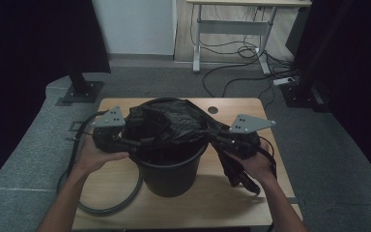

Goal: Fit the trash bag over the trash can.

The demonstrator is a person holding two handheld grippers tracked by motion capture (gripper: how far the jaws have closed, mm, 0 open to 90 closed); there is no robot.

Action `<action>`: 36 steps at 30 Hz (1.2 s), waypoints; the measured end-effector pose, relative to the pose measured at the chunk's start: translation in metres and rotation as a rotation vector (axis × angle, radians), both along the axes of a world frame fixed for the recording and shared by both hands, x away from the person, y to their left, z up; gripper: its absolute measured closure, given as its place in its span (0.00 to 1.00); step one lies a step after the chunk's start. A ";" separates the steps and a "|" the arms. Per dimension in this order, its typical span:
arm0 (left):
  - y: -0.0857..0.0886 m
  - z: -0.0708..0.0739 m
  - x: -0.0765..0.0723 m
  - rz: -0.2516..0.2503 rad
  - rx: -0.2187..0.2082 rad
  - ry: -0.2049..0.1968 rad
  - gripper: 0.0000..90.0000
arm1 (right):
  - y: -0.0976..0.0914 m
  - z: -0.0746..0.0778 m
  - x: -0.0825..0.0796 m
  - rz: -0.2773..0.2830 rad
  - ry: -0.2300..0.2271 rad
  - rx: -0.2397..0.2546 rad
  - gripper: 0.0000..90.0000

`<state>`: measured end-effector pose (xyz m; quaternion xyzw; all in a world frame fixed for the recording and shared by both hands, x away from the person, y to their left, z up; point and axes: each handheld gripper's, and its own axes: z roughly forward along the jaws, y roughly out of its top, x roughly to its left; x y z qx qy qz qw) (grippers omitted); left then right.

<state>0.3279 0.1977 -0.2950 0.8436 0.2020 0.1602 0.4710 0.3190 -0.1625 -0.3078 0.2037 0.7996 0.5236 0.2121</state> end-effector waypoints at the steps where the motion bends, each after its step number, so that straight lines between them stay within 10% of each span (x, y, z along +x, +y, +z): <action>1: -0.003 0.001 0.000 -0.005 0.006 0.000 0.29 | 0.001 0.002 0.000 0.003 -0.002 0.005 0.98; 36: -0.035 -0.006 -0.003 0.047 0.072 -0.042 0.20 | 0.017 0.023 0.017 0.045 0.102 0.095 0.99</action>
